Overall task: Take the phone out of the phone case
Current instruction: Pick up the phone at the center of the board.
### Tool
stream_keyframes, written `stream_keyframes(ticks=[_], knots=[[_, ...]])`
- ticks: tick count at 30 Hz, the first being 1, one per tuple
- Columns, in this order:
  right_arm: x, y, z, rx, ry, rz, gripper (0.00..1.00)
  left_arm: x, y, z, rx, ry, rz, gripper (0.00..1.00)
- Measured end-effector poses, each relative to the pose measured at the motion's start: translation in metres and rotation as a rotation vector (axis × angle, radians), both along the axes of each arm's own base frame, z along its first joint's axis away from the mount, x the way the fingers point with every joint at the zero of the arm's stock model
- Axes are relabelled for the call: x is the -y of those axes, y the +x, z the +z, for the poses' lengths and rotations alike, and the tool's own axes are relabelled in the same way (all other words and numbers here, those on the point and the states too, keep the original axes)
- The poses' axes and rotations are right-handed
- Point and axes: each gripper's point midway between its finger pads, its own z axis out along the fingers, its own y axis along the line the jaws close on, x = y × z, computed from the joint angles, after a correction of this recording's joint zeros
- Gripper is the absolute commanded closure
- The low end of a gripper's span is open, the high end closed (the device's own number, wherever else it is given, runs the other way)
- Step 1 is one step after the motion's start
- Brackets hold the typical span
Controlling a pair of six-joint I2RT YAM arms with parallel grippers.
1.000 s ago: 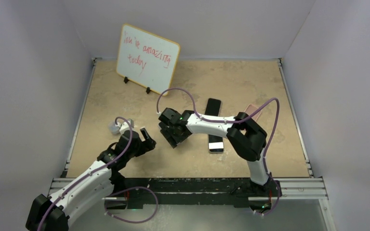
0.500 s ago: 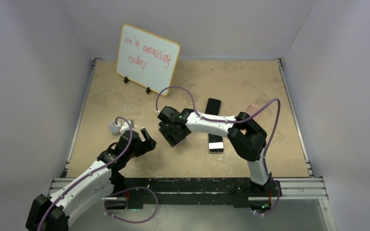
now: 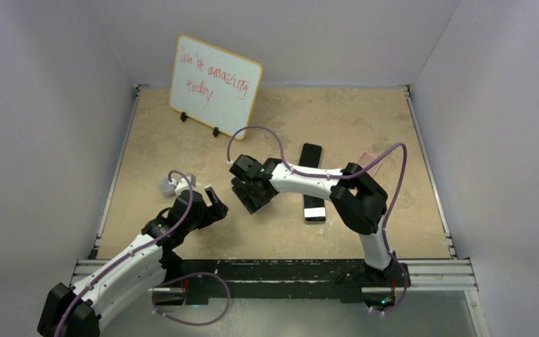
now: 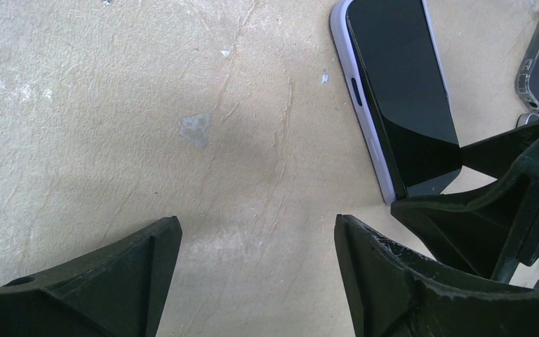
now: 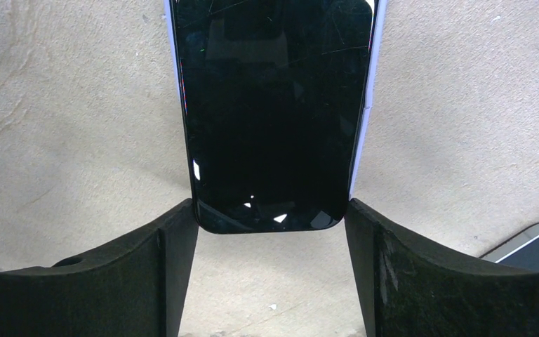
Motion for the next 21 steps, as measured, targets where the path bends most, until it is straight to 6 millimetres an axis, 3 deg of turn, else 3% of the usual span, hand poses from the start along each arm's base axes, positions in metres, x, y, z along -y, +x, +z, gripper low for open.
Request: stream_keyframes(ticks=[6,14,21], knots=[[0.000,-0.001,0.000,-0.004,0.001,-0.001,0.45,0.003,0.001,0.001,0.004,-0.011,-0.008,0.18],[0.000,0.000,0.001,-0.053,0.059,-0.013,0.83,0.014,0.004,0.005,0.014,-0.053,-0.043,0.19],[-0.003,-0.001,0.015,-0.153,0.260,-0.052,0.96,0.026,0.007,0.011,0.036,-0.104,-0.080,0.19]])
